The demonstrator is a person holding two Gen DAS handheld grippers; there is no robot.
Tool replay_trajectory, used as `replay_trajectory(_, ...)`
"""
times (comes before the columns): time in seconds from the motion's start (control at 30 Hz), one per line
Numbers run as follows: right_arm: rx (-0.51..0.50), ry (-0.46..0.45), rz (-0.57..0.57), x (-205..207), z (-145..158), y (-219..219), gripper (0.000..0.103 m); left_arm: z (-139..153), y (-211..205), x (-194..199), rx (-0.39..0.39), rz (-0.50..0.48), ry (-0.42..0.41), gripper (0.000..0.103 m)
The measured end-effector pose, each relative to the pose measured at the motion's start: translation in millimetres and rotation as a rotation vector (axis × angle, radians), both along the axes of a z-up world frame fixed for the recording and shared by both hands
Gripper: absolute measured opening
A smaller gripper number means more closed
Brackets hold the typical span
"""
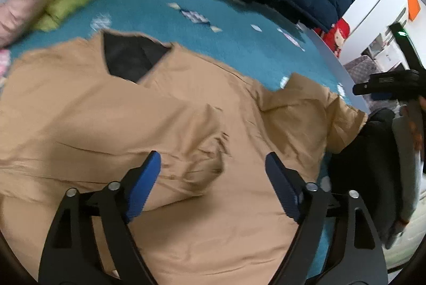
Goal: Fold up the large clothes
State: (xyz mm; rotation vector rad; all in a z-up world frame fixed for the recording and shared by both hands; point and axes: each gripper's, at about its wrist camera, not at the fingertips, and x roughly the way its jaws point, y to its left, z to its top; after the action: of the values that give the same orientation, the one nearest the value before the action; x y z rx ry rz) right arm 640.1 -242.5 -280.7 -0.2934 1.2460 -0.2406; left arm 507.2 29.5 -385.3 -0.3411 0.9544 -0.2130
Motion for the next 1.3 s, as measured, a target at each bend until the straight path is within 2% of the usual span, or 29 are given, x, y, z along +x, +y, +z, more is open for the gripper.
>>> replay_trajectory(0.07,-0.112,0.02,-0.006,16.1,-5.5,-3.1,0.068,4.4,9.3,-5.7,0.036,0.004,-0.012,0.082)
replay_trajectory(0.13,-0.127,0.111,-0.037,28.7,-19.7,-11.8,0.075,5.1,20.3,-11.9,0.077,0.016,-0.013,0.082)
replay_trajectory(0.23,-0.112,0.284,-0.068,40.1,-52.5,-22.3,0.076,4.2,37.8,-19.4,0.099,0.037,0.004,0.082)
replay_trajectory(0.4,-0.207,0.386,-0.108,41.1,-85.7,-31.6,0.074,5.7,66.6,-30.6,0.111,0.065,0.015,0.082)
replay_trajectory(0.43,-0.208,0.409,-0.095,38.5,-91.7,-31.6,0.065,6.9,70.8,-33.1,0.119,0.075,0.012,0.082)
replay_trajectory(0.47,-0.198,0.414,-0.081,36.0,-93.4,-31.4,0.036,8.9,76.1,-35.2,0.131,0.084,0.006,0.082)
replay_trajectory(0.5,-0.193,0.404,-0.077,34.4,-89.8,-29.7,0.02,10.9,81.9,-37.6,0.139,0.092,-0.001,0.082)
replay_trajectory(0.53,-0.181,0.392,-0.057,31.6,-86.2,-26.4,0.014,12.2,87.0,-39.3,0.148,0.1,-0.004,0.082)
replay_trajectory(0.57,-0.158,0.382,-0.028,28.9,-79.6,-21.9,0.009,13.8,93.0,-41.1,0.163,0.109,-0.006,0.082)
replay_trajectory(0.63,-0.09,0.344,0.025,17.5,-60.7,-10.1,0.008,16.5,105.7,-45.0,0.178,0.127,-0.009,0.083)
replay_trajectory(0.77,0.119,0.286,0.094,-4.8,-15.9,13.6,0.007,23.2,138.7,-55.9,0.171,0.191,0.0,0.083)
replay_trajectory(0.87,0.256,0.294,0.178,-21.7,18.4,47.7,0.007,27.8,158.2,-65.1,0.178,0.229,0.0,0.083)
replay_trajectory(1.0,0.425,0.372,0.323,-50.1,47.0,111.4,0.008,34.5,181.9,-77.5,0.173,0.262,-0.001,0.083)
replay_trajectory(1.1,0.529,0.438,0.401,-65.4,53.0,159.8,0.008,37.3,199.2,-85.4,0.163,0.286,0.002,0.084)
replay_trajectory(1.3,0.826,0.5,0.395,-60.2,28.8,251.6,0.008,35.1,225.3,-96.8,0.138,0.329,0.019,0.084)
